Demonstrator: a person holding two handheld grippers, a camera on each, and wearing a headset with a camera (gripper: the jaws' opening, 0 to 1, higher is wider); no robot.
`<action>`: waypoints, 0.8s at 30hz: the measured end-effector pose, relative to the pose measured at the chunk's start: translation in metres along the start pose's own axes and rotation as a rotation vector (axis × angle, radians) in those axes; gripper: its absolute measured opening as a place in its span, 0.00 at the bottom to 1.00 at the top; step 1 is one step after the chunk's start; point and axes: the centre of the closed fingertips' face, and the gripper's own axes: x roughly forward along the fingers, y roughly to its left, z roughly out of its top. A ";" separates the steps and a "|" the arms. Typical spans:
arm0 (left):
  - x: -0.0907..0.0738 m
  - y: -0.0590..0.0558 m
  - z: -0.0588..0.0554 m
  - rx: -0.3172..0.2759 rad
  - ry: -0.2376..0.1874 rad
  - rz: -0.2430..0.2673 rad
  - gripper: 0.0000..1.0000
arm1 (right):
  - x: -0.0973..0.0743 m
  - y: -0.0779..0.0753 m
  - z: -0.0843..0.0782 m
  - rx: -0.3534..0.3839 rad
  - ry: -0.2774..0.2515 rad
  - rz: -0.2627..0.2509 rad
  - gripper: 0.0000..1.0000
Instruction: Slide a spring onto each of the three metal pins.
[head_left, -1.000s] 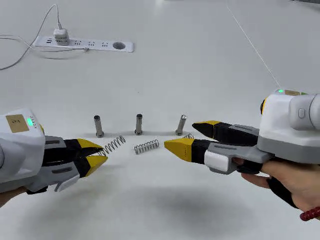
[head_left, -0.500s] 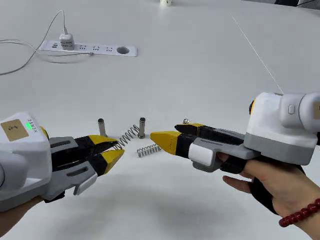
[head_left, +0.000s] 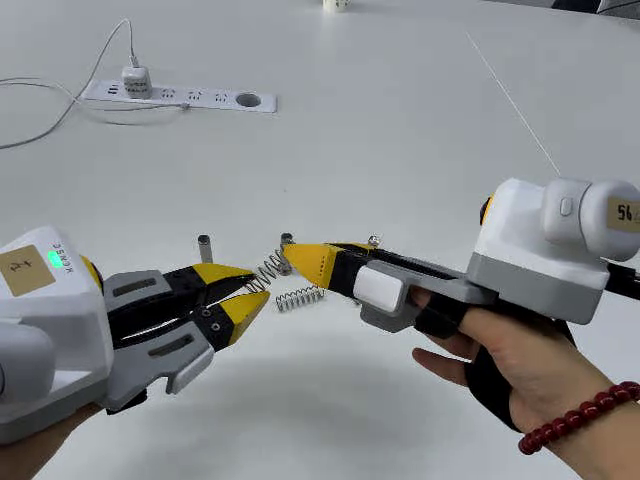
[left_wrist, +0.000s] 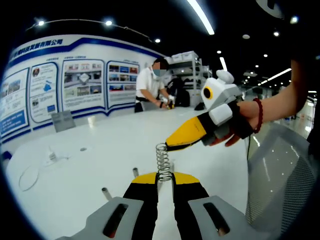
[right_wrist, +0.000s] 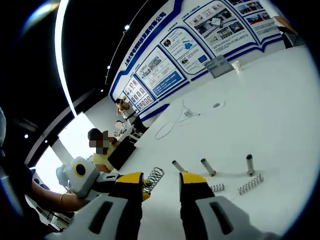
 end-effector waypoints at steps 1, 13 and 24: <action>-0.001 -0.001 0.002 -0.003 -0.006 -0.001 0.10 | 0.000 0.001 0.000 0.017 -0.003 0.006 0.29; -0.002 -0.005 0.009 -0.002 -0.028 -0.014 0.10 | 0.005 0.010 0.001 0.087 -0.024 0.047 0.19; -0.004 -0.006 0.009 -0.003 -0.025 -0.013 0.10 | 0.008 0.019 0.001 0.095 -0.021 0.086 0.13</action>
